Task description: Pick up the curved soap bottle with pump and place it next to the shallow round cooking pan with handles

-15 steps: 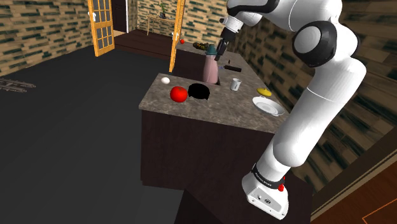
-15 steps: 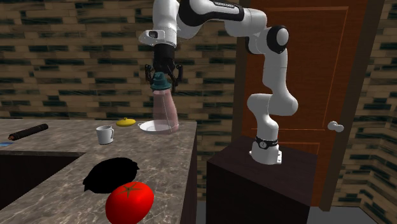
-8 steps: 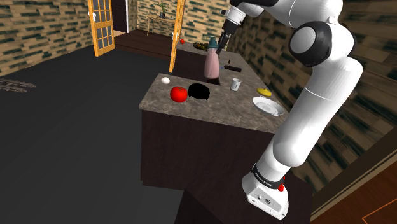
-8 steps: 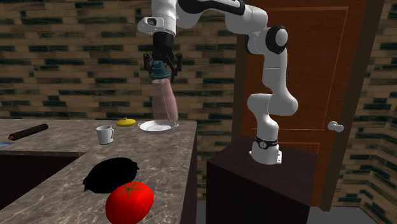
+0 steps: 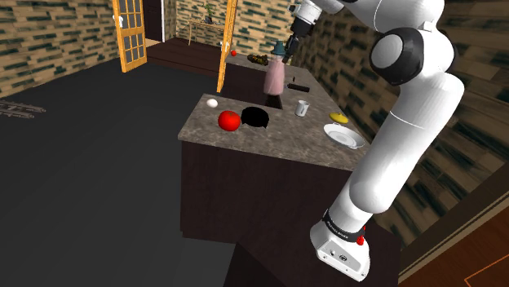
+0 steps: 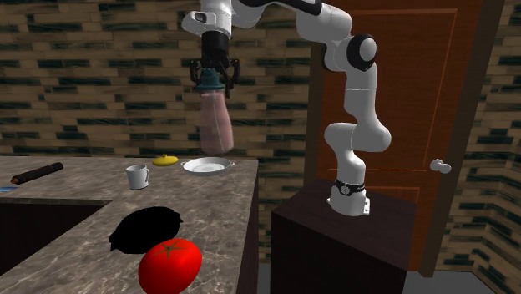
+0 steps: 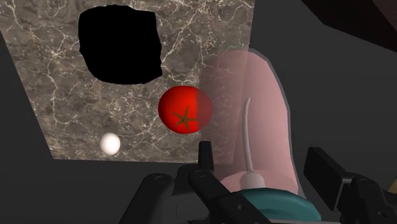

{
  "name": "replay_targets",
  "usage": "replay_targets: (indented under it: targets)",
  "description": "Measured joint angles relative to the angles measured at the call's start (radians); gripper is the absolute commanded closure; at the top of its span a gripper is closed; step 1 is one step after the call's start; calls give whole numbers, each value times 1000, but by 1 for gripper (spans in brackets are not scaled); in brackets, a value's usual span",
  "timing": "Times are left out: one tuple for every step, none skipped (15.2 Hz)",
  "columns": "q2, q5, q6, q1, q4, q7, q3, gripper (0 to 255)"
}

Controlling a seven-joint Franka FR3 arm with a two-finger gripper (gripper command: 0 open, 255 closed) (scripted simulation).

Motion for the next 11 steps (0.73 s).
replay_targets:
  targets:
    - [-18, -8, 11, -6, -29, -16, -7, 255]
    - [-35, -17, 21, -12, -56, -30, -12, 255]
    - [-57, -28, 29, -19, -87, -48, -20, 255]
    - [-67, -33, 24, -28, -94, -65, -29, 255]
    - [-88, -43, 34, -35, -124, -80, -36, 255]
    - [-111, -56, 44, -40, -154, -92, -40, 255]
    - [-113, -56, 35, -52, -151, -116, -55, 255]
    - [-123, -62, 40, -62, -169, -136, -65, 255]
    - [-135, -69, 51, -70, -193, -156, -74, 255]
    - [-153, -79, 56, -77, -214, -168, -79, 255]
    - [-160, -84, 64, -87, -233, -191, -92, 255]
